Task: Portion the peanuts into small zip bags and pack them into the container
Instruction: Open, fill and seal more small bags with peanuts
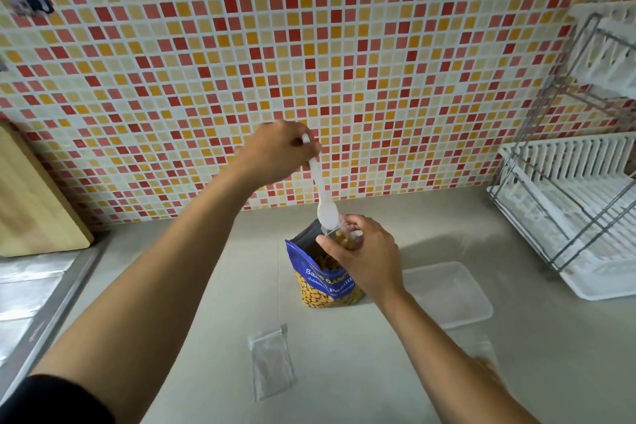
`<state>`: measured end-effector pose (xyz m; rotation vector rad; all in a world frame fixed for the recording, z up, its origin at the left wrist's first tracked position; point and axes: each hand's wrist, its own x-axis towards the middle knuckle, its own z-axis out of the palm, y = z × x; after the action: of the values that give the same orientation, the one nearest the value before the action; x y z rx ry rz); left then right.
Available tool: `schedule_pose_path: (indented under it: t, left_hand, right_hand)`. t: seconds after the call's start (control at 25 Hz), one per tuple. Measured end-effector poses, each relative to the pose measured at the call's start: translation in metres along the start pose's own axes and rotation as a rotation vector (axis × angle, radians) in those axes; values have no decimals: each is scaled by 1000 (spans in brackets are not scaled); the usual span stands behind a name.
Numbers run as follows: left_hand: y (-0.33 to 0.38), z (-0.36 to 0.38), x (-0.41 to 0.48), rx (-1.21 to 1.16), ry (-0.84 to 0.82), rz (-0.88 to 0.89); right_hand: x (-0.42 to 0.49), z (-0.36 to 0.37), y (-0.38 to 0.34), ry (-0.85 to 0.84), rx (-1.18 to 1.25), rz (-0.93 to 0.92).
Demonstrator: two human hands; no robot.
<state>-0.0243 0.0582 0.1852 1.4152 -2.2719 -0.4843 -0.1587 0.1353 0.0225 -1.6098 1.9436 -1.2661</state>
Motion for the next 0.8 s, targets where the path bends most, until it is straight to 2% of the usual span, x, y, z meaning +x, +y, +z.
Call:
schedule_pose_path:
  t: [0.16, 0.32, 0.56, 0.68, 0.8]
  left_hand:
    - [-13, -21, -4, -63, 221, -133]
    - [-34, 20, -17, -58, 115, -185]
    - [-62, 102, -30, 37, -135, -225]
    - [-71, 110, -32, 61, -135, -238]
    - [-64, 102, -40, -17, 63, -209]
  right_hand:
    - [-3, -5, 1, 2, 121, 84]
    - [-2, -17, 3, 41, 323, 175]
    - [-4, -26, 11, 47, 365, 181]
    - [-5, -29, 15, 37, 392, 200]
    - [-3, -32, 12, 33, 410, 175]
